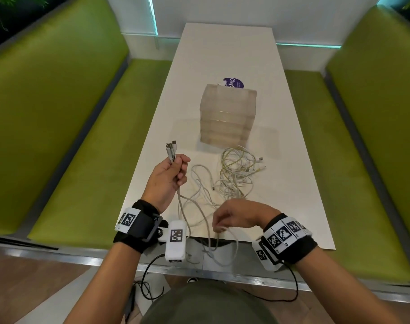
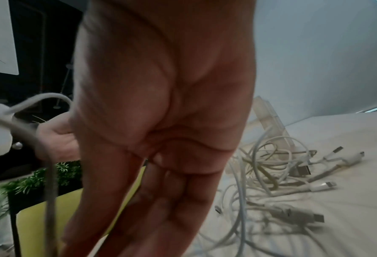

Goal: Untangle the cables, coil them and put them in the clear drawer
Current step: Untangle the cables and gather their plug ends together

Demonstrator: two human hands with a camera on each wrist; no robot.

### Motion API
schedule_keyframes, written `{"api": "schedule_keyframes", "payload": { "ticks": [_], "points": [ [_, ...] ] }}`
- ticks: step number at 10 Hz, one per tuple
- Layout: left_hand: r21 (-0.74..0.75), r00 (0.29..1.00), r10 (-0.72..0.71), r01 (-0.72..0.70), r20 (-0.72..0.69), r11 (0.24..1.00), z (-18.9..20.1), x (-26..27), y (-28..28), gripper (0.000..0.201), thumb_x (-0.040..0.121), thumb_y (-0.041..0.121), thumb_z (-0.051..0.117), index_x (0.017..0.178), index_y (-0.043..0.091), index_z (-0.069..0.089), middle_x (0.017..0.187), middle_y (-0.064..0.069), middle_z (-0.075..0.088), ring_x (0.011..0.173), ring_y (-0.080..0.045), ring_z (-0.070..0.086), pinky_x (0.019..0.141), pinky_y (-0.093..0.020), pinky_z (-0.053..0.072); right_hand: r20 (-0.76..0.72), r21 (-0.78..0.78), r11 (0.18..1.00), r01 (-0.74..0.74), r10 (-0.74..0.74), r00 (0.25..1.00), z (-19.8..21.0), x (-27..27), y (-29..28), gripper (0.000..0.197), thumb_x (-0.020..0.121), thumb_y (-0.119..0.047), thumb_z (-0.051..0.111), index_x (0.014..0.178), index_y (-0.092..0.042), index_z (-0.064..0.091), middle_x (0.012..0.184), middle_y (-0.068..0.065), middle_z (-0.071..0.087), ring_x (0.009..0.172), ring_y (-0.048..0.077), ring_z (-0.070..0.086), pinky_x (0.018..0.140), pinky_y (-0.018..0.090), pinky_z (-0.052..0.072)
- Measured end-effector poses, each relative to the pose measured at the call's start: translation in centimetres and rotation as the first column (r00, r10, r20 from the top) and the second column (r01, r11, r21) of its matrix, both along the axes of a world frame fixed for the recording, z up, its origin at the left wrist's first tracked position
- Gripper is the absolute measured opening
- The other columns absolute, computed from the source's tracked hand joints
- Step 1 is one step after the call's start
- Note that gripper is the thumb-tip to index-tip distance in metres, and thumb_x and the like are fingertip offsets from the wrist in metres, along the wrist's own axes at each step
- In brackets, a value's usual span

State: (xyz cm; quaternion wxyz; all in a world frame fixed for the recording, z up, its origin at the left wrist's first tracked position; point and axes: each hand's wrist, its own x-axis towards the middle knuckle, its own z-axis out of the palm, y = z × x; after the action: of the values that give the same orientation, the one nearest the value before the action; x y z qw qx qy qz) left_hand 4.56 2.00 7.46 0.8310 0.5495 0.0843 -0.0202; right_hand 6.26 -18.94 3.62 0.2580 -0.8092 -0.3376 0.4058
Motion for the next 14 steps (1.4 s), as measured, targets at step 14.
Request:
{"api": "schedule_keyframes", "payload": {
  "ticks": [14],
  "points": [
    [-0.137, 0.947, 0.014, -0.061, -0.321, 0.989, -2.8, -0.2, -1.3, 0.022, 0.101, 0.01, 0.039, 0.104, -0.006, 0.055, 0.082, -0.018, 0.071, 0.072, -0.024, 0.072, 0.069, -0.033, 0.06, 0.155, 0.22, 0.975, 0.022, -0.057, 0.986, -0.4, -0.4, 0.4, 0.022, 0.092, -0.015, 0.059, 0.111, -0.018, 0.068, 0.1, -0.001, 0.067, 0.085, 0.008, 0.057, 0.076, 0.012, 0.039]
  ]
}}
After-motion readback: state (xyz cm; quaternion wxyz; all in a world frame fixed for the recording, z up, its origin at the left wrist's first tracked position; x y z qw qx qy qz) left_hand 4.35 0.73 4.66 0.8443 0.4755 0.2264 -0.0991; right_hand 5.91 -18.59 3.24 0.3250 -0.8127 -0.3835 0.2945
